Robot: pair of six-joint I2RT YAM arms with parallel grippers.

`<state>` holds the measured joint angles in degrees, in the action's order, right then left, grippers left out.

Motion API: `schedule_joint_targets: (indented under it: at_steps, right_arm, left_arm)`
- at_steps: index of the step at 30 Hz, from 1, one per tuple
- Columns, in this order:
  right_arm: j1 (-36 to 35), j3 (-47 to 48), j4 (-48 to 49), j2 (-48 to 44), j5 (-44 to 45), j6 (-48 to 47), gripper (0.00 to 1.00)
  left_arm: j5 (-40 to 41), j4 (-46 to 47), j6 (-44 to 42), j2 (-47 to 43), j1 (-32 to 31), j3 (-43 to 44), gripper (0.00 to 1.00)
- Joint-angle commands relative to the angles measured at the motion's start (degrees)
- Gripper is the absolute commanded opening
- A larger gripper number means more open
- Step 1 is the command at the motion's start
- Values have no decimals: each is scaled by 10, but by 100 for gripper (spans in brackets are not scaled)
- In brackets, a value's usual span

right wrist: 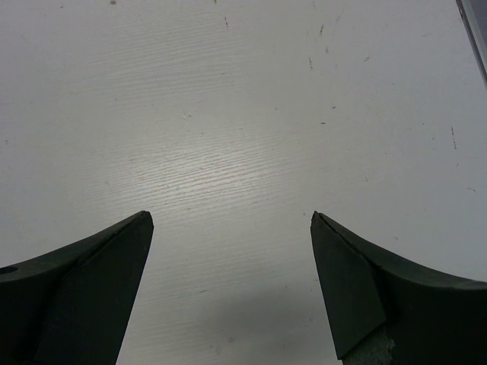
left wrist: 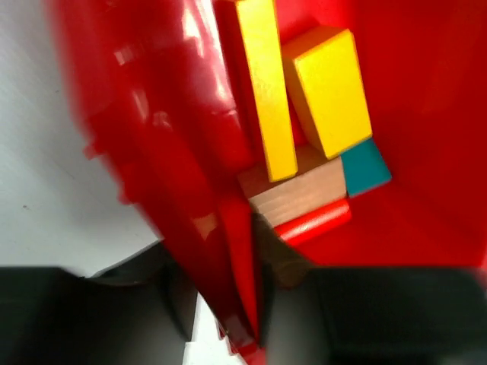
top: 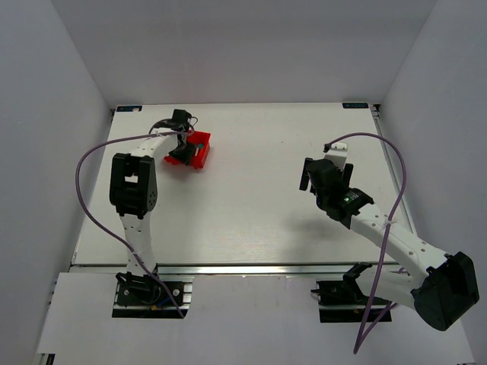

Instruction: Build the wood block tower

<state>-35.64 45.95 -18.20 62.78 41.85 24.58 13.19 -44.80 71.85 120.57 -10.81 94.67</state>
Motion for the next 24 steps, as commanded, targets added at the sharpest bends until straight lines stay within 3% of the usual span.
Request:
schedule_joint_targets:
  at_steps: [1,4,8,11,17,24]
  right_arm:
    - [4,13,3,-11,11,-8,89]
    - [4,12,2,-15,12,-11,89]
    - [4,12,-4,-17,14,-12,89]
    - [4,13,-10,-16,16,-15,89]
    - [4,19,-19,-6,22,-22,89]
    - [4,27,-25,16,28,-31,89]
  left_arm:
    - [24,-22,-28,-18,3,34,29]
    - [25,-33,-99,-10,2,65,9]
    - [10,-77,-270,35,-11,205,4]
    - [22,-167,-405,77,-15,291,0]
    - [103,-166,-532,40,-22,235,0]
    - [260,-143,-629,-3,-51,203,0]
